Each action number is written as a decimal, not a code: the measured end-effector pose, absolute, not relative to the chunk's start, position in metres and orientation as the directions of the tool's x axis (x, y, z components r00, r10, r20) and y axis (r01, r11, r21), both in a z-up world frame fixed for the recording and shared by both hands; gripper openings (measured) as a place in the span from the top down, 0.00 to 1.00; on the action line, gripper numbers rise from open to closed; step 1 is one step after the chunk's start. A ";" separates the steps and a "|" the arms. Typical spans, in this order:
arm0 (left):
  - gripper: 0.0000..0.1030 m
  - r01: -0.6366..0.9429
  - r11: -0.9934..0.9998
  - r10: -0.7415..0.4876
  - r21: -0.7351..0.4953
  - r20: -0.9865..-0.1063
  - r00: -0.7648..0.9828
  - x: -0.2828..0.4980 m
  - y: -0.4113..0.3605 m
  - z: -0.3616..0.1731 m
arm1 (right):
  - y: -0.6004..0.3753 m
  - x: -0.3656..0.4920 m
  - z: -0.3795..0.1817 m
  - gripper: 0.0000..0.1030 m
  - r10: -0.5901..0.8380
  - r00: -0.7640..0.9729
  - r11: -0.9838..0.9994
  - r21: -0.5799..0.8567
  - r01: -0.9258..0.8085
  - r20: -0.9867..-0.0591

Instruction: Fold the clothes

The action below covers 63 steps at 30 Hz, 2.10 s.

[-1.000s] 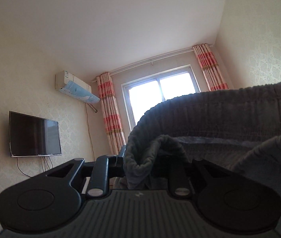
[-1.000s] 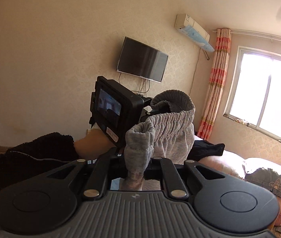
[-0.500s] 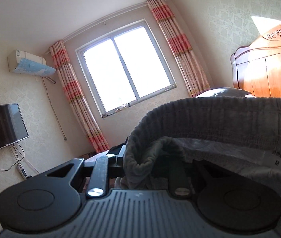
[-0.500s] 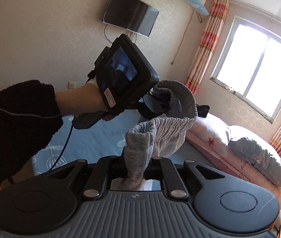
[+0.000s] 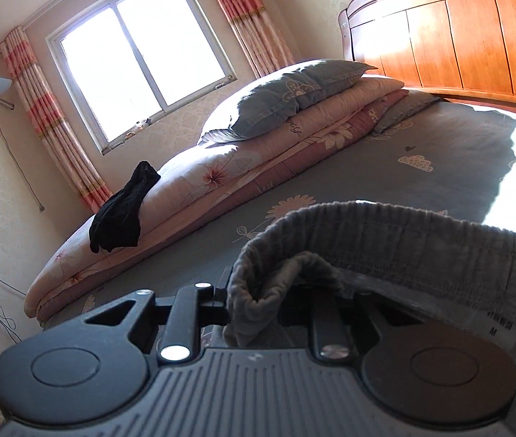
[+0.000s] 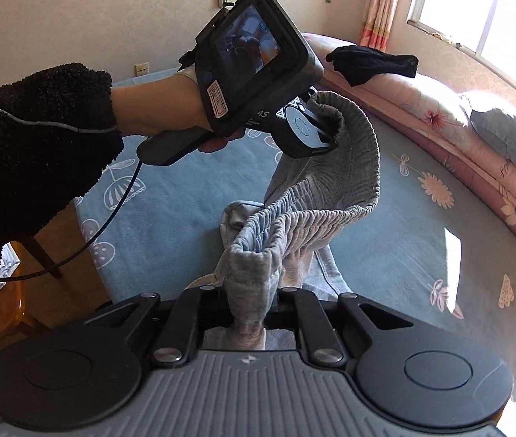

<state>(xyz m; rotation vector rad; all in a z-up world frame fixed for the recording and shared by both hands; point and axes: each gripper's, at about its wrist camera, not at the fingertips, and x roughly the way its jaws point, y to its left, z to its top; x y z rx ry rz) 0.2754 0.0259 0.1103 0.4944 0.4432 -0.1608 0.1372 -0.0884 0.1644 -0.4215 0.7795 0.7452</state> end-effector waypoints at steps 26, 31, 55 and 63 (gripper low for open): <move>0.81 0.505 0.730 -0.295 0.461 -0.454 0.841 0.301 -0.233 0.036 | -0.304 0.072 0.027 0.86 0.196 0.803 0.971 0.228 -0.077 -0.563; 0.81 0.524 0.733 -0.331 0.433 -0.446 0.831 0.317 -0.281 0.037 | -0.332 0.080 0.021 0.86 0.139 0.832 0.974 0.226 -0.017 -0.537; 0.78 0.681 0.570 -0.367 0.459 -0.599 0.711 0.341 -0.423 -0.080 | -0.447 0.088 -0.079 0.85 -0.123 0.707 0.890 0.238 0.390 -0.696; 0.62 0.695 0.571 -0.348 0.437 -0.638 0.687 0.340 -0.423 -0.097 | -0.452 0.080 -0.092 0.65 -0.125 0.627 0.896 0.183 0.404 -0.769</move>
